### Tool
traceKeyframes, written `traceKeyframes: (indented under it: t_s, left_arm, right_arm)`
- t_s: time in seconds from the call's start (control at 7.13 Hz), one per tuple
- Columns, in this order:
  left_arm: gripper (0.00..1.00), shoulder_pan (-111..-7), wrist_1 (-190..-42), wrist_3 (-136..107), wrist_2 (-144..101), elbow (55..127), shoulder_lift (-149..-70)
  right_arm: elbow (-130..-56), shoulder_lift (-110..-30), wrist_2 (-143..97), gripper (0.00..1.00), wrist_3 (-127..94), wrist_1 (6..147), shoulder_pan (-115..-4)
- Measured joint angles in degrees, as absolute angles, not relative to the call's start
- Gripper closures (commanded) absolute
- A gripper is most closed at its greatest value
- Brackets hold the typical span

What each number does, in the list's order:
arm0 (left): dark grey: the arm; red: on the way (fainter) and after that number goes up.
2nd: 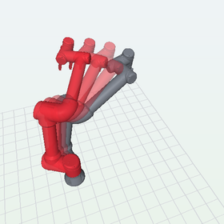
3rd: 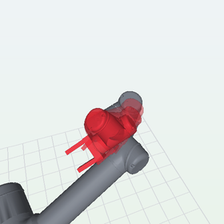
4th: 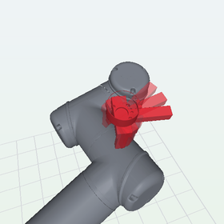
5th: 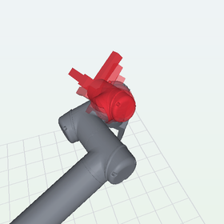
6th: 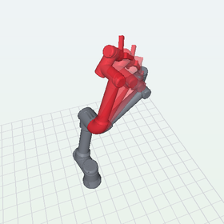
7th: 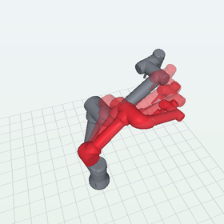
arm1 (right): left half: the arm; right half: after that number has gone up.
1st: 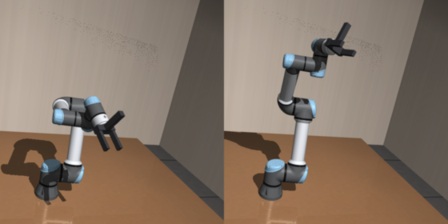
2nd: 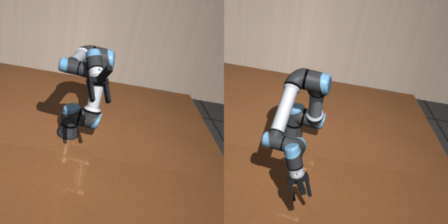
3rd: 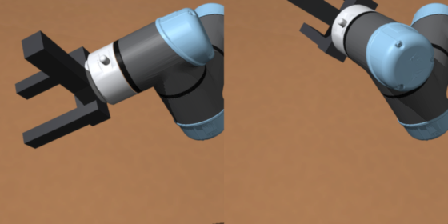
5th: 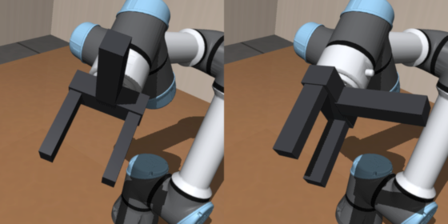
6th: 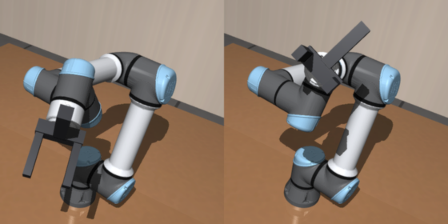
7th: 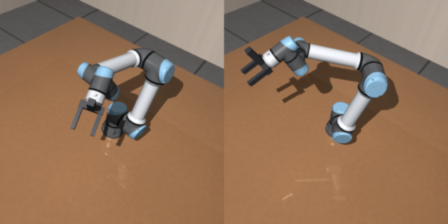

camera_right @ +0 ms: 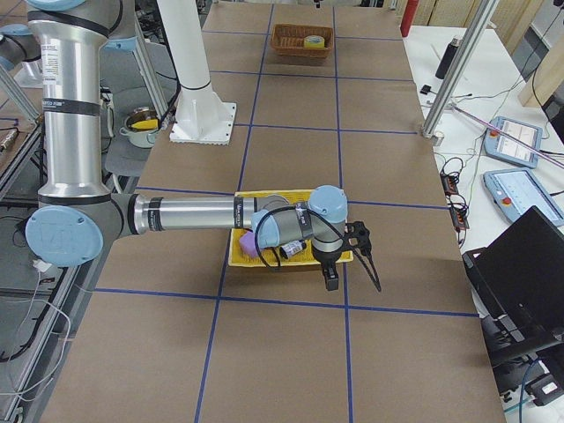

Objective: Move tape to another basket

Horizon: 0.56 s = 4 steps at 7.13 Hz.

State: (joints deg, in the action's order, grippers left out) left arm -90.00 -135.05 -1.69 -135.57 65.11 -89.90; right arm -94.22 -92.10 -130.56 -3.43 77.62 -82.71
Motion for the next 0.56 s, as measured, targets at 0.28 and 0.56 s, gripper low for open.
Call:
traceKeyframes:
  t_s: [0.28, 0.56]
  left_arm:
    - [0.01, -89.7, -125.5, -1.3, -136.9, 73.0, -88.6]
    - [0.01, -89.7, -116.7, 2.8, -136.7, 78.7, -87.7]
  right_arm:
    - [-94.2, -92.1, -130.6, 0.0, -3.4, 77.6, -82.7]
    - [-94.2, -92.2, -130.6, 0.0, -3.4, 77.6, -82.7]
